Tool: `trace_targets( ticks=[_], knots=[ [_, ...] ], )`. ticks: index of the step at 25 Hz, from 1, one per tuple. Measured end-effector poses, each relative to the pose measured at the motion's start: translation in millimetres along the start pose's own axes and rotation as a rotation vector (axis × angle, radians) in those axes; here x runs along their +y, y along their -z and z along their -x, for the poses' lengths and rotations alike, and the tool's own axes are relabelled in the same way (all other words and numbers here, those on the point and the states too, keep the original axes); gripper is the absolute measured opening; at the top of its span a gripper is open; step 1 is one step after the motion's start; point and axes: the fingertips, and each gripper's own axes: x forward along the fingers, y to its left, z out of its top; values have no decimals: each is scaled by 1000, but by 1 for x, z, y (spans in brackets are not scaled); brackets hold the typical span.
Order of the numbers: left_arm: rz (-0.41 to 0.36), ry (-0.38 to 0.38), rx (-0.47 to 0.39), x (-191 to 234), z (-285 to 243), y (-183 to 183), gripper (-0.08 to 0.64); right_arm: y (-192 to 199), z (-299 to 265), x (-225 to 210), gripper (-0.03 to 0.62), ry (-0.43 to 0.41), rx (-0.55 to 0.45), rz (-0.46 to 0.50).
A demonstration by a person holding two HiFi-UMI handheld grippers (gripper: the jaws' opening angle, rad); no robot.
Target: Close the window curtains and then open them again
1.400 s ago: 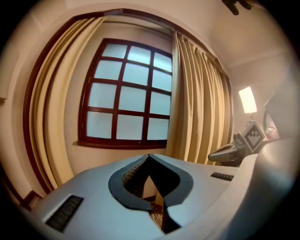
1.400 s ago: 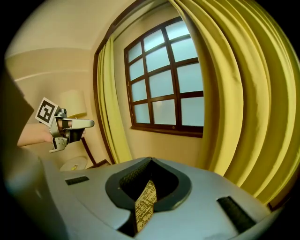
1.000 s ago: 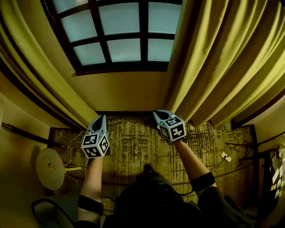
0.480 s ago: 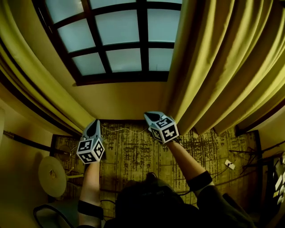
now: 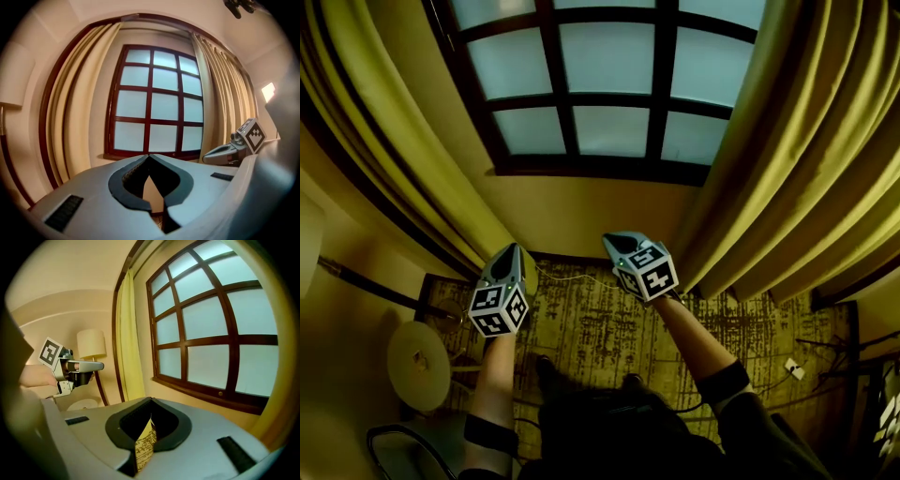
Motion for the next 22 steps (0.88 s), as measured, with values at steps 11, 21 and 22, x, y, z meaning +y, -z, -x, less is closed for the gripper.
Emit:
trace_targets(
  ticks=[11, 21, 22],
  knots=[
    [-34, -44, -102, 158, -11, -82, 2, -88, -151, 105, 2, -44, -23, 75],
    [-178, -101, -262, 285, -19, -234, 193, -189, -278, 186, 126, -64, -141, 192],
    [-187, -103, -277, 296, -21, -249, 223, -202, -287, 195, 144, -72, -154, 200]
  ],
)
